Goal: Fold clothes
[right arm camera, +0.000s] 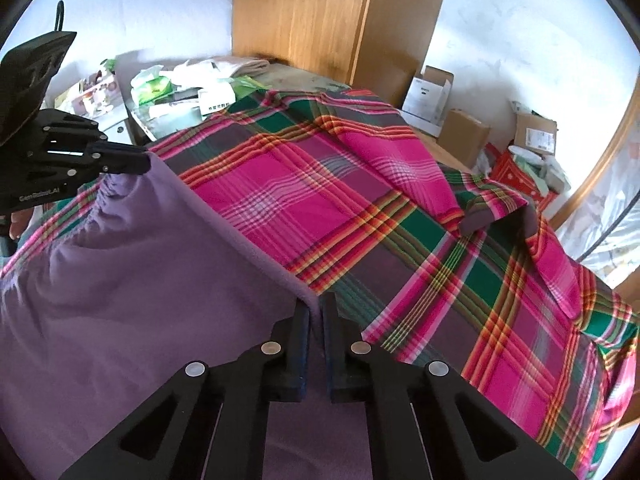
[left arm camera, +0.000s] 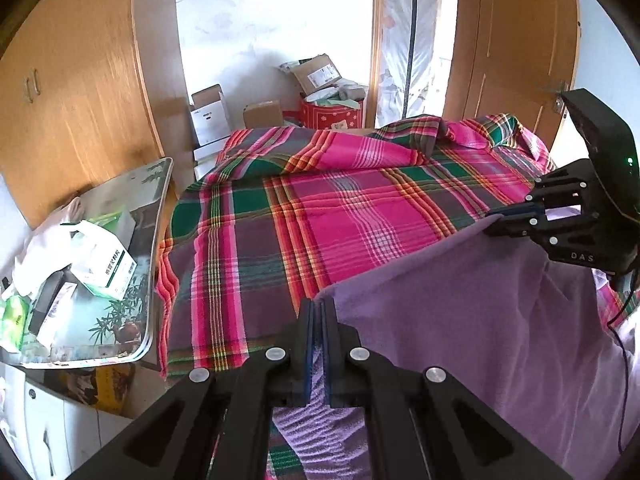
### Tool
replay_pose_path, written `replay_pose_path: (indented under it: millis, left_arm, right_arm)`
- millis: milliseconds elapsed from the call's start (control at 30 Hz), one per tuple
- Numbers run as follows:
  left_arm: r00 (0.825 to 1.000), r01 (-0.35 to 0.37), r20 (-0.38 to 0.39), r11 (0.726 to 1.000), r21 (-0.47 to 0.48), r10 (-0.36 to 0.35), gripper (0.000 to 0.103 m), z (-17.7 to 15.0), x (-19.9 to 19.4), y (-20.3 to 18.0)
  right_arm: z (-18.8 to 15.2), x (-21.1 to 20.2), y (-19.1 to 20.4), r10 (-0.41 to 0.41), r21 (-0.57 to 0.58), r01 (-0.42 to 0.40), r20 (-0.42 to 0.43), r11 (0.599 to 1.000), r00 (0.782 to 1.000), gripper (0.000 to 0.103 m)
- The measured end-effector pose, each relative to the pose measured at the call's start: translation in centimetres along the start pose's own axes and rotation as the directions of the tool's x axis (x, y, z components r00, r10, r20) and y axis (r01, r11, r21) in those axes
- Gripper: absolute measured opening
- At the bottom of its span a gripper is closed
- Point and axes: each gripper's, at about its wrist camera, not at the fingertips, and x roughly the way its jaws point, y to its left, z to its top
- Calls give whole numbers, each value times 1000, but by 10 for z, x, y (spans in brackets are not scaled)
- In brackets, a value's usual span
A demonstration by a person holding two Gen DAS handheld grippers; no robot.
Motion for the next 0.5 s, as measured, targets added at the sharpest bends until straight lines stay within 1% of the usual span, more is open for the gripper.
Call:
replay_pose_path:
  millis: [500]
  left_arm:
    - [999,-30,34,999,27,29,3,-4,-40,-15]
  right_arm:
    - [-12,-54,29,-26,6,26,50,1000,998,5]
